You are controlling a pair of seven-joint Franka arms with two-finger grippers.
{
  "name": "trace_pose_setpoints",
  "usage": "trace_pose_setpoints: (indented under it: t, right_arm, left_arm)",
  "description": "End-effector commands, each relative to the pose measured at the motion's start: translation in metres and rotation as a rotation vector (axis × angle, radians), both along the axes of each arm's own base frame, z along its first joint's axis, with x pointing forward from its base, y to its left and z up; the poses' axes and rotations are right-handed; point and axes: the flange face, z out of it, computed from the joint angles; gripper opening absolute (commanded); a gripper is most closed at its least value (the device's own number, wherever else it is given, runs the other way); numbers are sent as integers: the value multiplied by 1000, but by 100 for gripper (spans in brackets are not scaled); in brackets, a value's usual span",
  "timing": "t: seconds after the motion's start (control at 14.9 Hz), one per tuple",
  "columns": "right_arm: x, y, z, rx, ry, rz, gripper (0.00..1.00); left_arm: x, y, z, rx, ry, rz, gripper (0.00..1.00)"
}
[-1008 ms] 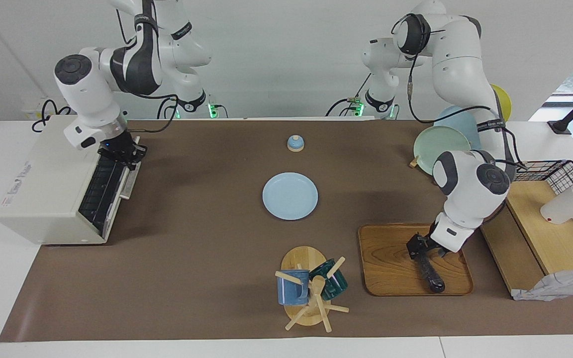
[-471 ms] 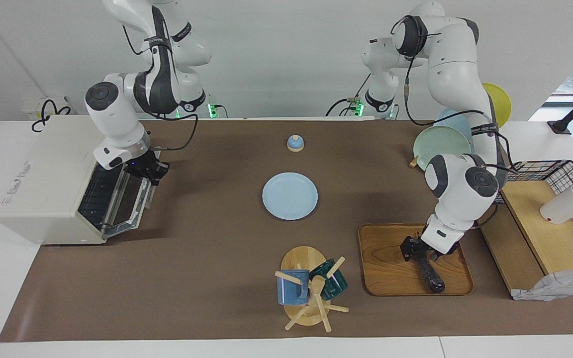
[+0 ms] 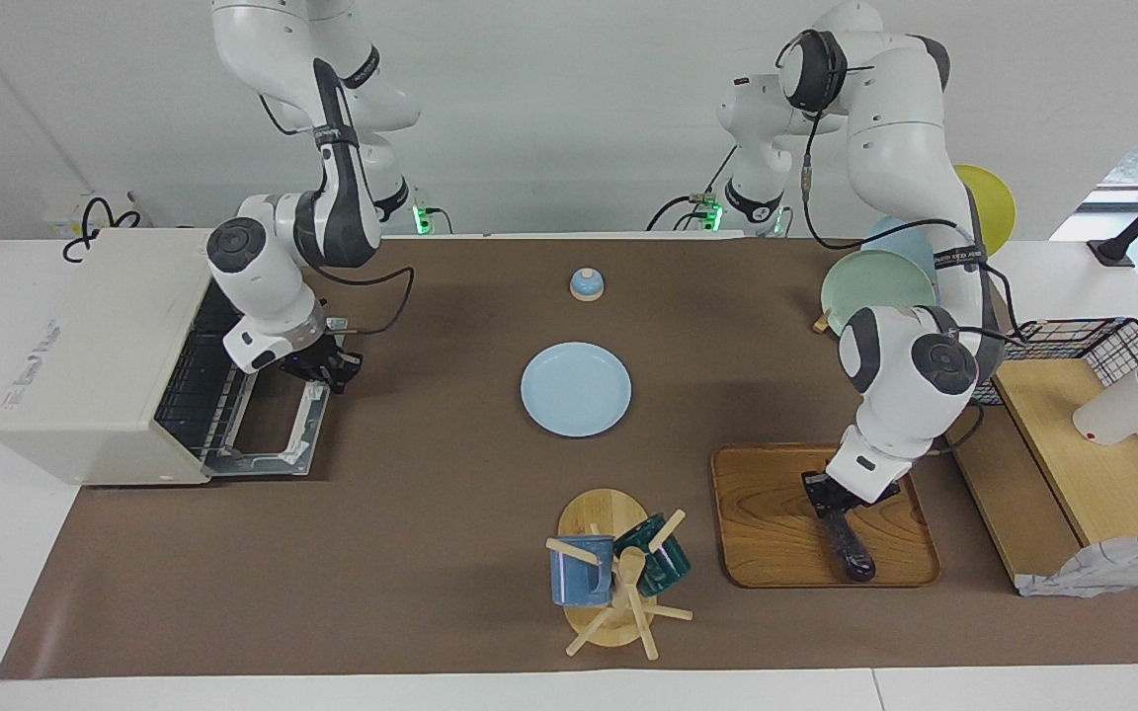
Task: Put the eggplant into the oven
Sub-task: 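Carry the eggplant over the plate while the right gripper opens the oven door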
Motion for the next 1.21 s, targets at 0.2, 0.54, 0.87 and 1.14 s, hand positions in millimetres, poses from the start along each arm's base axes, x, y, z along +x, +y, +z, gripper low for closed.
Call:
trace_pose_setpoints:
  t: [0.2,0.54,0.87,1.14]
  right_arm:
    - [2,17,5,19,4,-91,0]
    - [5,89,20,6,30,-171,0]
    - [8,89,23,5,32,-180,39]
    - [7,91,23,0,29,-167,39]
  left_arm:
    - [-50,-21,118,-61,88,94,0]
    - [-129,-116,176,-43,181,166,0]
    - [-202,-225,132,-97,119,199,0]
    - [-237,-286,71,-132,73,176,0]
